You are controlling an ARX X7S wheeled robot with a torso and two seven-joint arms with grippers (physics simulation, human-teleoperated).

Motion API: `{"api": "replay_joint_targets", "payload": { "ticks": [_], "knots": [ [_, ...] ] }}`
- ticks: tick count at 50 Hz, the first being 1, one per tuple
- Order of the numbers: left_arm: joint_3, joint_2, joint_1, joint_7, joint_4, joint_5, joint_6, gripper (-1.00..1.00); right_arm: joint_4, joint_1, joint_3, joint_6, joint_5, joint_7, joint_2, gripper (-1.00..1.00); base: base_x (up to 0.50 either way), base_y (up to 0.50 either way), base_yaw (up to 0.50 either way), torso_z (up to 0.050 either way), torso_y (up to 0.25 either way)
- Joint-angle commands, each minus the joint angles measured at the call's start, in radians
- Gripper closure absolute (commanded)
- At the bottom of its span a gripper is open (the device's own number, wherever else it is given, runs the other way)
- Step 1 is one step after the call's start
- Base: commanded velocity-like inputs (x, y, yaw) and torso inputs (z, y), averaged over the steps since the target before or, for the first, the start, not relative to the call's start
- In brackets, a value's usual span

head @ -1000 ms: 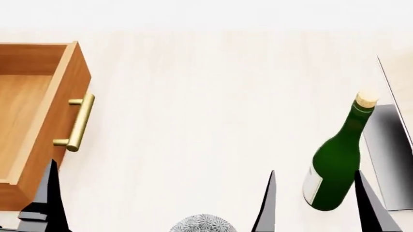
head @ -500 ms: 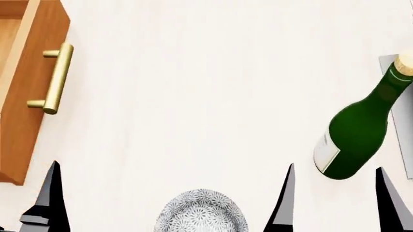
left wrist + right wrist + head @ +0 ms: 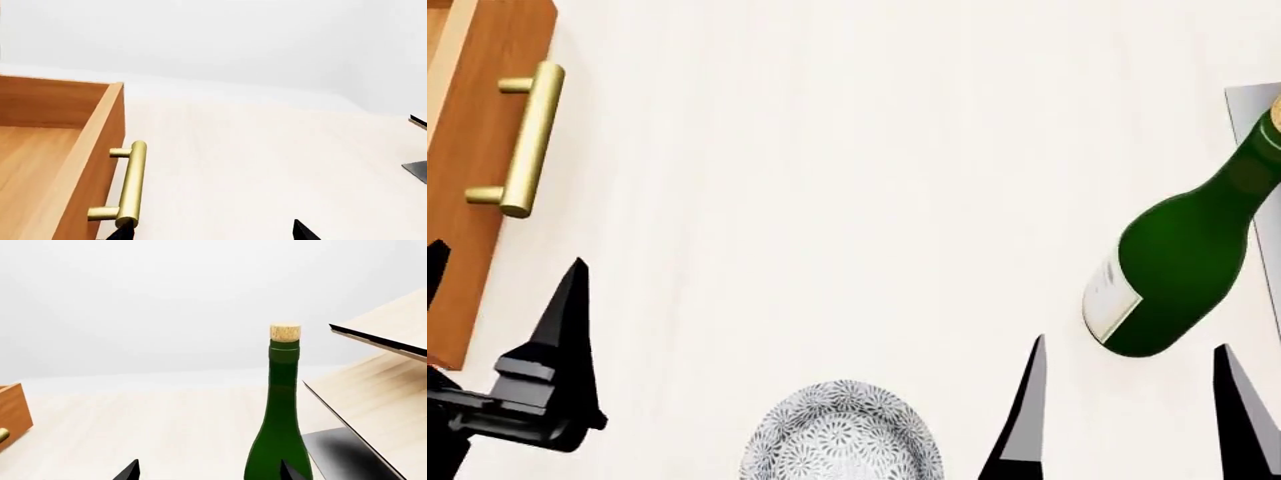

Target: Put the bowl on top of the cabinet.

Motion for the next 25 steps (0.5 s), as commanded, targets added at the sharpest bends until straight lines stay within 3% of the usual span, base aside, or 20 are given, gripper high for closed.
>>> {"api": "replay_joint_targets", "payload": {
  "ticks": [1,12,18,22,25],
  "knots": [
    [0.118,-0.067,-0.314,0.062,-0.044,-0.133,-0.270,-1.00,0.003,0.001,-0.009,-0.003,-0.007,0.003,0.004,-1.00,0.00,0.00,0.00,0.000,0.000],
    [0.366,-0.092,-0.569,0.227,-0.187,-0.151,-0.479,-1.00,0.005,-0.002,-0.017,-0.010,-0.015,0.004,0.008,-1.00,0.00,0.00,0.00,0.000,0.000],
    [0.518,-0.107,-0.633,0.308,-0.210,-0.098,-0.485,-1.00,0.004,-0.003,-0.016,-0.012,-0.012,0.006,0.011,-1.00,0.00,0.00,0.00,0.000,0.000],
    [0.692,-0.130,-0.693,0.397,-0.230,-0.016,-0.464,-1.00,0.003,-0.002,-0.017,-0.012,-0.012,0.007,0.013,-1.00,0.00,0.00,0.00,0.000,0.000],
    [0.731,-0.121,-0.724,0.432,-0.261,-0.007,-0.466,-1.00,0.000,-0.003,-0.017,-0.012,-0.012,0.008,0.015,-1.00,0.00,0.00,0.00,0.000,0.000]
  ]
}}
